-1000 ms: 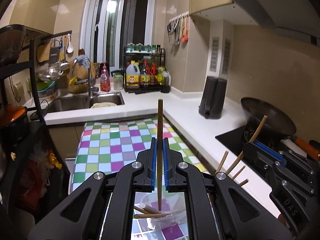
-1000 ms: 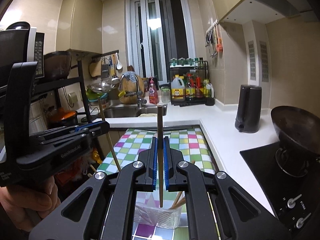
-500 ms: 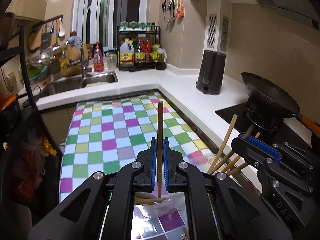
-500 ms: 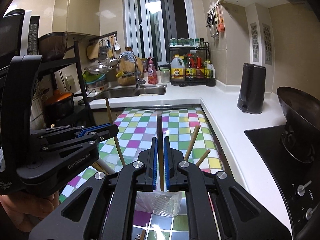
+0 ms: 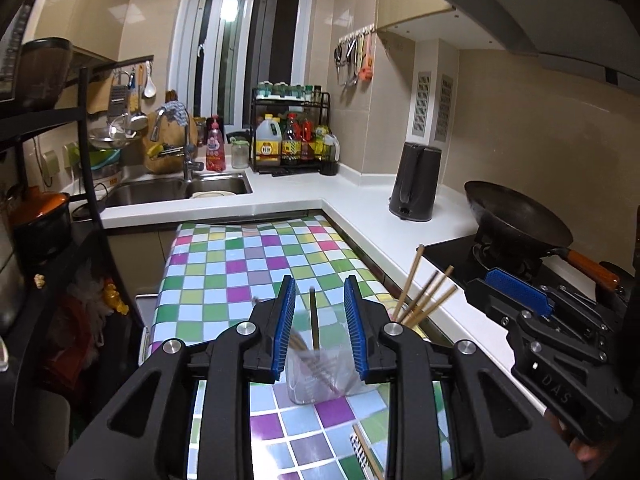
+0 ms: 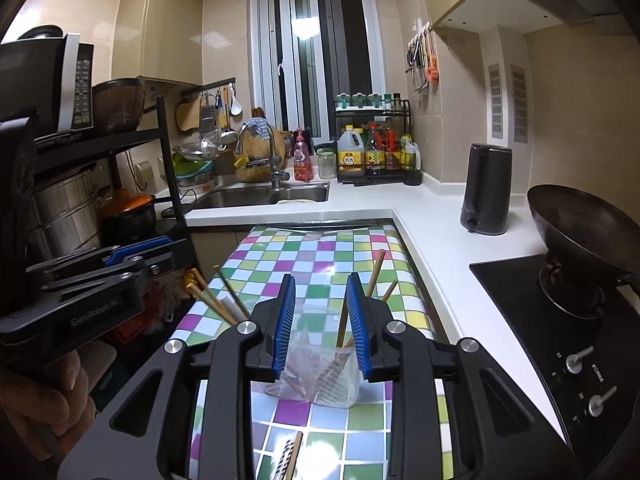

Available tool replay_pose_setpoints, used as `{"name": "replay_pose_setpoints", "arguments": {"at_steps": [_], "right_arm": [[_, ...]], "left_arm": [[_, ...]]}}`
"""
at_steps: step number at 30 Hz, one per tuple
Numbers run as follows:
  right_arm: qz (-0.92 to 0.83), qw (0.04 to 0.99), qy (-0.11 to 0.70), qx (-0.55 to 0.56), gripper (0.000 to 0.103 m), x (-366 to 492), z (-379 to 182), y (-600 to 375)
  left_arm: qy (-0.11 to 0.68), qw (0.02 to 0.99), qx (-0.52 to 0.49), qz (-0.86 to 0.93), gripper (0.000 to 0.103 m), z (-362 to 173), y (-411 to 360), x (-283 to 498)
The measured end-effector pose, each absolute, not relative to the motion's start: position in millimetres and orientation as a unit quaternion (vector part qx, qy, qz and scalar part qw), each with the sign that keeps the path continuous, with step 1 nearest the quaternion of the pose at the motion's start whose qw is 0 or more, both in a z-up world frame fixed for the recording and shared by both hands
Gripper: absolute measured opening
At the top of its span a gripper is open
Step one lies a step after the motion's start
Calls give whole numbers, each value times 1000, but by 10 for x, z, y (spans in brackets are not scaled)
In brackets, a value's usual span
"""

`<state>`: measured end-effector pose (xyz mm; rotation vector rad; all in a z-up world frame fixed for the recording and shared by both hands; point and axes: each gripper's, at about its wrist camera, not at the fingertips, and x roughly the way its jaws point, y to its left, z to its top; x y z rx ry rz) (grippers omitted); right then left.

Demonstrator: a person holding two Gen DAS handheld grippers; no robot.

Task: Organize utensils
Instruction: 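Open both tools to drop the chopsticks into the container, then move both open tools back toward the white spoon and last chopstick, then close the right tool on the wooden chopstick while the left grasps the white spoon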

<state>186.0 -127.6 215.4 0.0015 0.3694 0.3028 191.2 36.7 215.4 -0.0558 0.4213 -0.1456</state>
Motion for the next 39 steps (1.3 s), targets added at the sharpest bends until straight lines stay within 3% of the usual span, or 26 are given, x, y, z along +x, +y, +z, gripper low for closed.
{"name": "replay_pose_setpoints", "arguments": {"at_steps": [9, 11, 14, 20, 25, 31, 39], "right_arm": [[161, 970, 180, -1, 28, 1100, 1938, -1333], [166, 967, 195, 5, 23, 986, 1801, -1341], [166, 961, 219, 9, 13, 825, 1539, -1326], [156, 950, 270, 2, 13, 561, 944, -1254], [149, 938, 312, -16, 14, 410, 422, -1173], [153, 926, 344, -31, 30, 347, 18, -1136], [152, 919, 361, -42, 29, 376, -125, -1067]], "left_arm": [[202, 976, -53, -54, 24, 1816, 541, 1088], [217, 973, -63, -52, 18, 1637, 569, 974], [234, 969, -68, -44, 18, 1406, 590, 828], [242, 967, -70, -25, 18, 1083, 644, 548], [275, 958, -74, -23, 18, 782, 662, 526], [293, 951, -98, -25, 18, 687, 758, 621], [318, 940, -117, -40, 18, 548, 711, 689]]}}
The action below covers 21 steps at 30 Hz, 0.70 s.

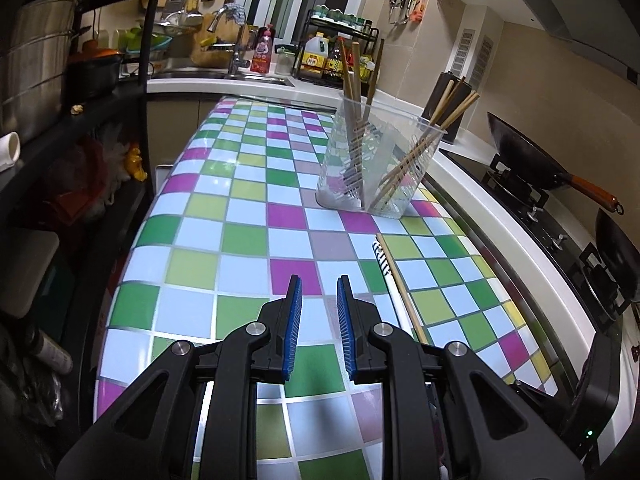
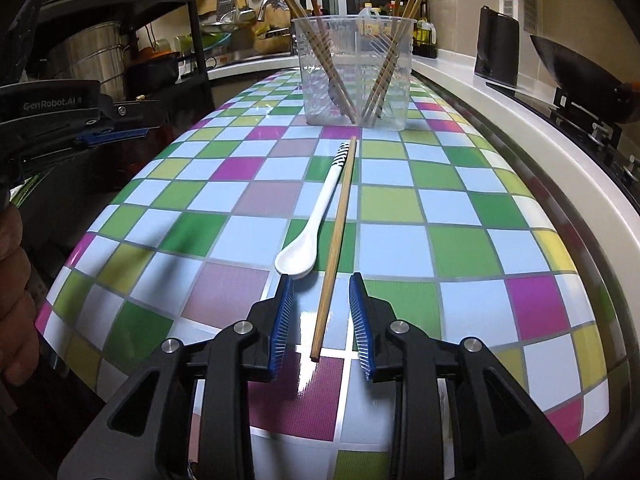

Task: Organize utensils
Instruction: 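Close the right tool on the wooden chopstick while the left grasps the white spoon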

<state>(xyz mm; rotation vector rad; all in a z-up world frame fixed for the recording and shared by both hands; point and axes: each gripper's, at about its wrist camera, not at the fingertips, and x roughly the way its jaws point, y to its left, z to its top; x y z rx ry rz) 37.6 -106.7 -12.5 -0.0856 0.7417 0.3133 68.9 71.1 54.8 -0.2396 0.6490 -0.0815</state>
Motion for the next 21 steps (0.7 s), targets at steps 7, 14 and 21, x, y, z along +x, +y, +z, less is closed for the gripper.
{"name": "replay_pose_setpoints", "arguments": {"at_steps": [7, 14, 21], "right_arm": [[142, 920, 363, -36, 9, 384, -136, -1152], [118, 926, 356, -35, 5, 380, -125, -1281], [92, 931, 353, -25, 5, 446, -118, -1534]], "left_arm": [[338, 929, -127, -80, 18, 395, 479, 730], [361, 916, -129, -115, 30, 172, 146, 752], [390, 906, -113, -118, 32, -57, -120, 808]]}}
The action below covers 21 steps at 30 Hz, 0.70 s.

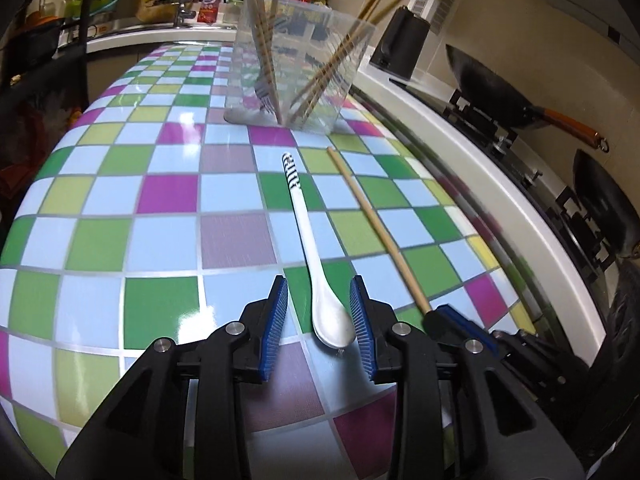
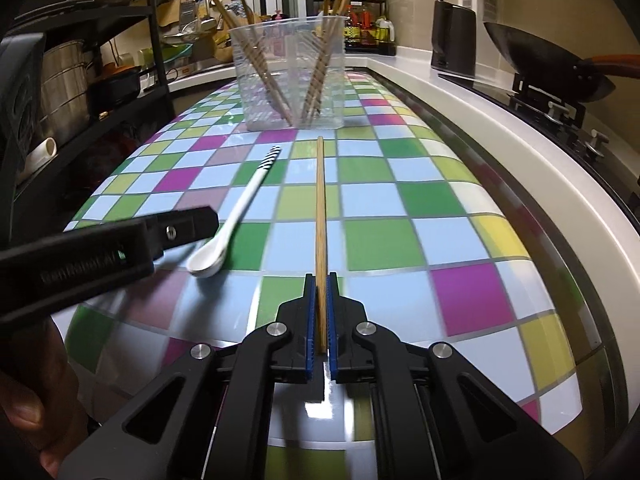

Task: Organize utensils
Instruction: 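Close the right tool on the wooden chopstick while the left grasps the white spoon, then hold the spoon in the left tool and chopstick in the right tool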

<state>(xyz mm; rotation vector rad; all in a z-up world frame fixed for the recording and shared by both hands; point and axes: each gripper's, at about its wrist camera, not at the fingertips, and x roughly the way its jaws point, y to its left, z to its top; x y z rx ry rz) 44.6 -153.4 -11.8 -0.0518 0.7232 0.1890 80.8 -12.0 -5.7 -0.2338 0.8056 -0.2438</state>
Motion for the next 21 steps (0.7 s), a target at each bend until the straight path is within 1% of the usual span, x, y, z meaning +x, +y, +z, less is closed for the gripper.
{"name": "replay_pose_setpoints", "arguments": {"at_steps": [3, 5, 7, 9, 10, 12, 16, 21], "right_arm": [[90, 930, 354, -22, 5, 461, -128, -1593], [89, 931, 354, -21, 5, 462, -134, -1605], [90, 930, 355, -20, 5, 466, -139, -1601], [95, 930, 354, -20, 5, 468, -141, -1595], [96, 930, 354, -21, 5, 455, -144, -1584], [99, 930, 354, -21, 5, 444, -153, -1562], [103, 929, 354, -21, 5, 435, -151, -1545], [104, 929, 355, -16, 5, 432, -149, -1527]], "left_arm": [[400, 904, -102, -109, 32, -124, -183, 812], [398, 908, -85, -103, 28, -125, -240, 793], [396, 910, -76, -99, 27, -129, -276, 779], [393, 913, -62, -90, 23, -127, -304, 766], [392, 914, -56, -83, 17, -130, -301, 756], [391, 915, -58, -79, 16, -129, -266, 755], [381, 922, -49, -44, 10, -110, -131, 727], [372, 927, -33, 5, 10, -103, 97, 666]]}}
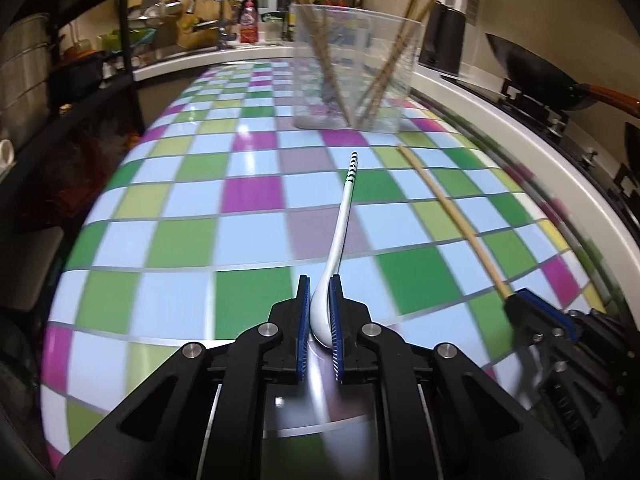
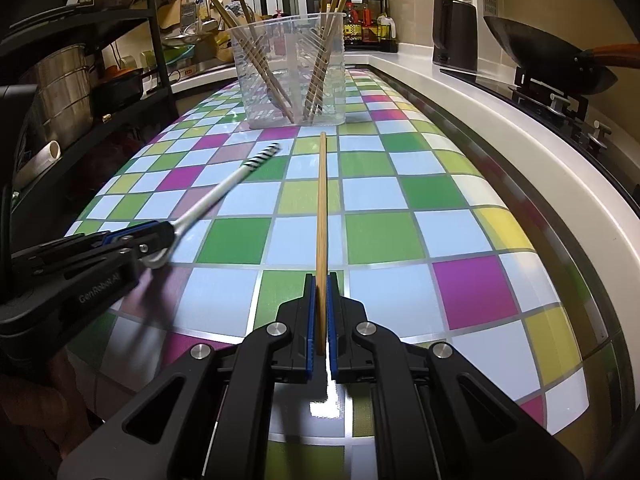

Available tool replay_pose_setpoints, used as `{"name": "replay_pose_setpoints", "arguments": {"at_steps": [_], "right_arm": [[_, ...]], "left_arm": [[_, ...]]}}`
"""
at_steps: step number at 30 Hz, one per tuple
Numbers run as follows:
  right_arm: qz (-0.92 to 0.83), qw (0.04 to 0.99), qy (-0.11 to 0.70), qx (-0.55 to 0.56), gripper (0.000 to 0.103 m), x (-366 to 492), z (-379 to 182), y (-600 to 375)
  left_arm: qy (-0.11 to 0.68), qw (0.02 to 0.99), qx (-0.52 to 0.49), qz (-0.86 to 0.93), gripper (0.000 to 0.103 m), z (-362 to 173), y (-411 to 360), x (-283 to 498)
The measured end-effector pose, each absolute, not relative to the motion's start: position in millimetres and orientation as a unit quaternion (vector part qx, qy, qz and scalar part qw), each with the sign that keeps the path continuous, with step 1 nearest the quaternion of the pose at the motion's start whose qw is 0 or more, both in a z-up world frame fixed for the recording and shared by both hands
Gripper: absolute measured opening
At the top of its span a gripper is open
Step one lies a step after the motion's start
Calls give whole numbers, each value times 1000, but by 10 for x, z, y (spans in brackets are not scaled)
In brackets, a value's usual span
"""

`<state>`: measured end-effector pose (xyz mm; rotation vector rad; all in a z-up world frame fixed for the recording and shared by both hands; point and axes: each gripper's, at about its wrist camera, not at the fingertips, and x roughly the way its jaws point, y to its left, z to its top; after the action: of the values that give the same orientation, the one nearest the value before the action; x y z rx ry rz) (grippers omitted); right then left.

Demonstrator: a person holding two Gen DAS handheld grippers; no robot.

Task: Organize utensils
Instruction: 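Hold the spoon in the left tool and chopstick in the right tool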

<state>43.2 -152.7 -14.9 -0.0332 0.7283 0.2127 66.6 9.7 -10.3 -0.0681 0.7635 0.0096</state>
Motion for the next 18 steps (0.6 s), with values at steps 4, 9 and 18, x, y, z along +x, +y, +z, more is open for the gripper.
{"name": "replay_pose_setpoints", "arguments": {"at_steps": [4, 9, 18], "right_arm": [[97, 930, 353, -20, 6, 424, -152, -1494], [93, 932, 351, -23, 7, 415, -159, -1486], [89, 932, 350, -24, 7, 436, -158, -1500]], "left_arm": [[370, 929, -29, 18, 10, -99, 175, 617], [368, 929, -25, 23, 10, -98, 153, 618], [366, 930, -23, 27, 10, -100, 122, 625]]}}
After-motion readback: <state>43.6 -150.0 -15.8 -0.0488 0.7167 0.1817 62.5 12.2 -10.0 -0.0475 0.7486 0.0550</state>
